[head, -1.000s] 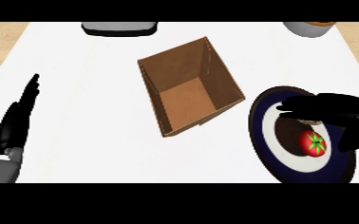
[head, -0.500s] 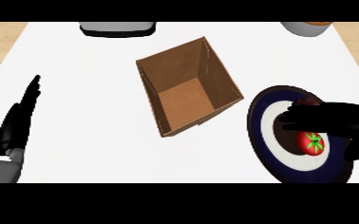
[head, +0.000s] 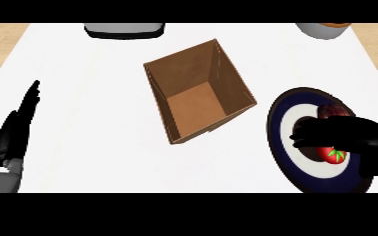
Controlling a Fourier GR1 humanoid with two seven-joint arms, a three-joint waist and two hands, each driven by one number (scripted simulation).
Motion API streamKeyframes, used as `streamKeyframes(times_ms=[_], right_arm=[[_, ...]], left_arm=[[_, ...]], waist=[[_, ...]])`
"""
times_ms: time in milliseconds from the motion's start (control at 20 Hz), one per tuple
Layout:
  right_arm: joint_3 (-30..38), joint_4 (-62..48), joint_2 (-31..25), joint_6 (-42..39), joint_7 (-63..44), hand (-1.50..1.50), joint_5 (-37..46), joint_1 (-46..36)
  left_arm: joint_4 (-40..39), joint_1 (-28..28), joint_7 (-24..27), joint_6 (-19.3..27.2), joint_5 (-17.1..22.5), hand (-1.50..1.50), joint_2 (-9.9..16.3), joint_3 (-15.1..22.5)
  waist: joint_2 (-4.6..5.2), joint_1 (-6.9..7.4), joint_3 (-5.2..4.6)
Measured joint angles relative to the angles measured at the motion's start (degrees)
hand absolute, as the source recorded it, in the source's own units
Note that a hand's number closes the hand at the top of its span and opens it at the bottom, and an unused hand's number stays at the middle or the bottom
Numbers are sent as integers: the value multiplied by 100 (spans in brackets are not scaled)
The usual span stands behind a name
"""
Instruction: Pick the tomato from the plate and place it in the cardboard box
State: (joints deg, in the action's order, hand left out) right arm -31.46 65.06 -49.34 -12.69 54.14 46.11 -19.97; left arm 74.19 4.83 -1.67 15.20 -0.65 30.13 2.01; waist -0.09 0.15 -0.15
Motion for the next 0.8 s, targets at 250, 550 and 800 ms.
streamKeyframes(times_ms=[250,550,800], right_arm=[[324,-181,406,440,100,150,92,2],[882,-297,815,608,-731,150,29,145],[1805,-350,1065,762,-2539,150,-407,667]], left_arm=[[93,16,-108,-81,-87,0,-50,-58],[52,20,-157,-138,-127,0,-44,-178],[10,-236,-183,-11,-91,0,4,-361]], waist=[[-12,7,-24],[-61,-107,-65],[-233,-542,-140]])
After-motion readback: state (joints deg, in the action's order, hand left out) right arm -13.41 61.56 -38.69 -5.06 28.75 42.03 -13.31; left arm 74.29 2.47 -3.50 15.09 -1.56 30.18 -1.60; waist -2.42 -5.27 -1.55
